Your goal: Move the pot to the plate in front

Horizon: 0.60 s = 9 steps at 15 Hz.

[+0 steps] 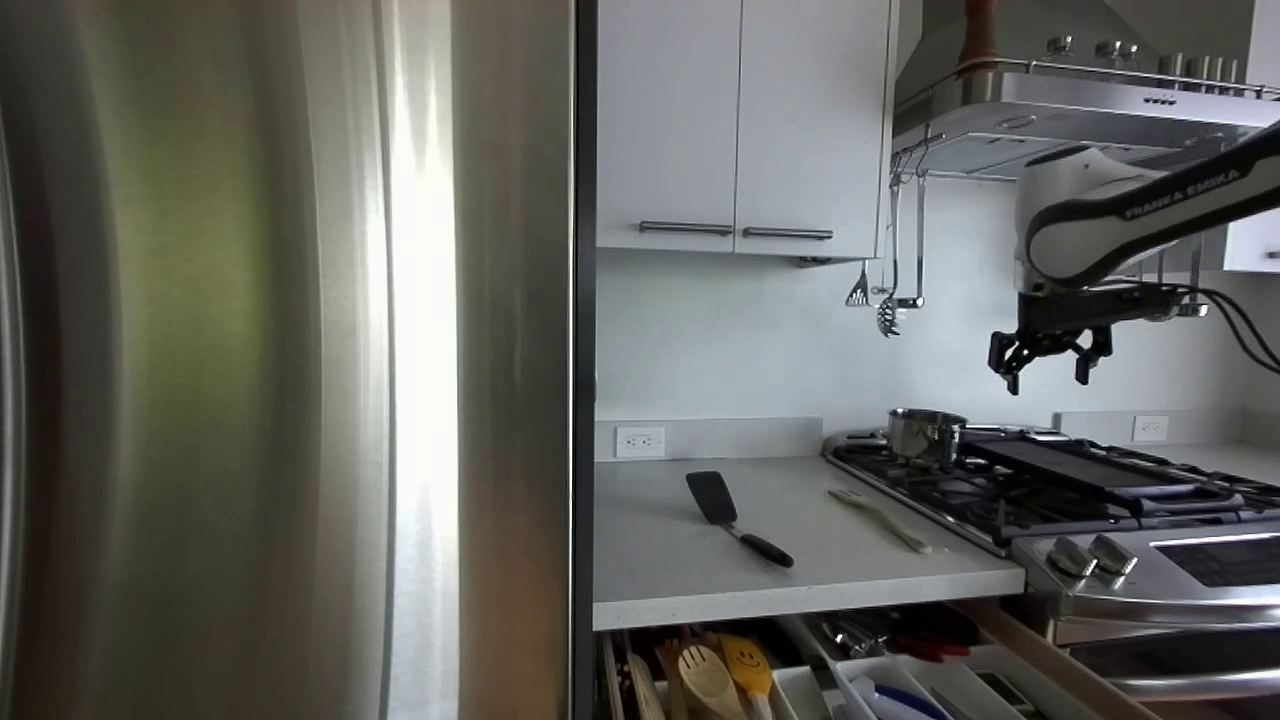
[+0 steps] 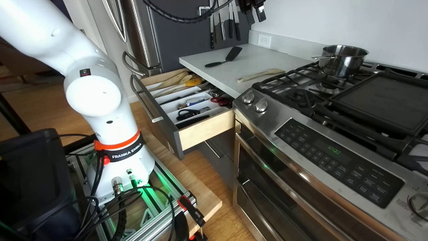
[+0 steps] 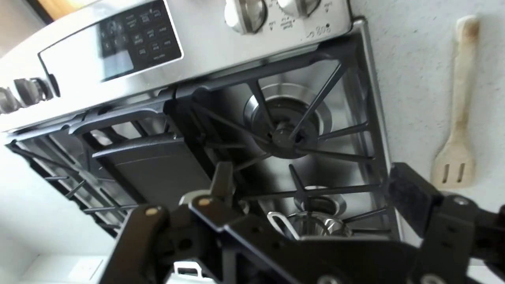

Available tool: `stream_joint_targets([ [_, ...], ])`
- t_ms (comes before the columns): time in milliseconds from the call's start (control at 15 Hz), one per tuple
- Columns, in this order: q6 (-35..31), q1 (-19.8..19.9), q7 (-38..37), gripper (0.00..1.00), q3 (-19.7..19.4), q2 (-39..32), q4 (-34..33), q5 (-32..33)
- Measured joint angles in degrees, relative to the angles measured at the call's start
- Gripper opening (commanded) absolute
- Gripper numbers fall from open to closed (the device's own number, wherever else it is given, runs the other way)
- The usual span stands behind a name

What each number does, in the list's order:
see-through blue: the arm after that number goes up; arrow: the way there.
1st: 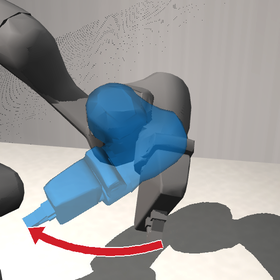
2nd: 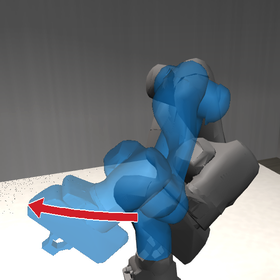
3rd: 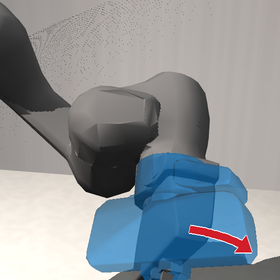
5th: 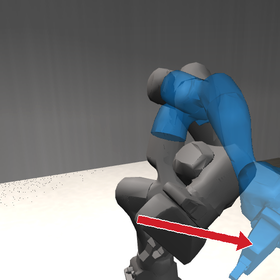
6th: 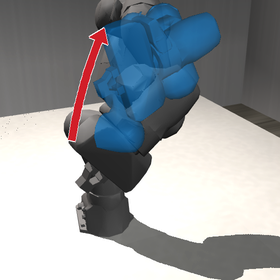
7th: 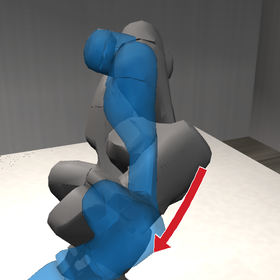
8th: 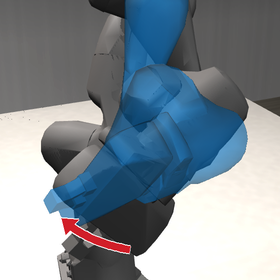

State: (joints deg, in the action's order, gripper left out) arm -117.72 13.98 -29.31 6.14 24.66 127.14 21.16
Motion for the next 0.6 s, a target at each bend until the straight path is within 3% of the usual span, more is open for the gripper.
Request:
stream_joint_targets([
  [333, -2.1, 0.9, -14.9, 1.0, 2.8, -10.5, -4.1, 21.6],
  [600, 6.5, -0.9, -21.9, 1.0, 2.1, -18.7, -9.8, 35.4],
])
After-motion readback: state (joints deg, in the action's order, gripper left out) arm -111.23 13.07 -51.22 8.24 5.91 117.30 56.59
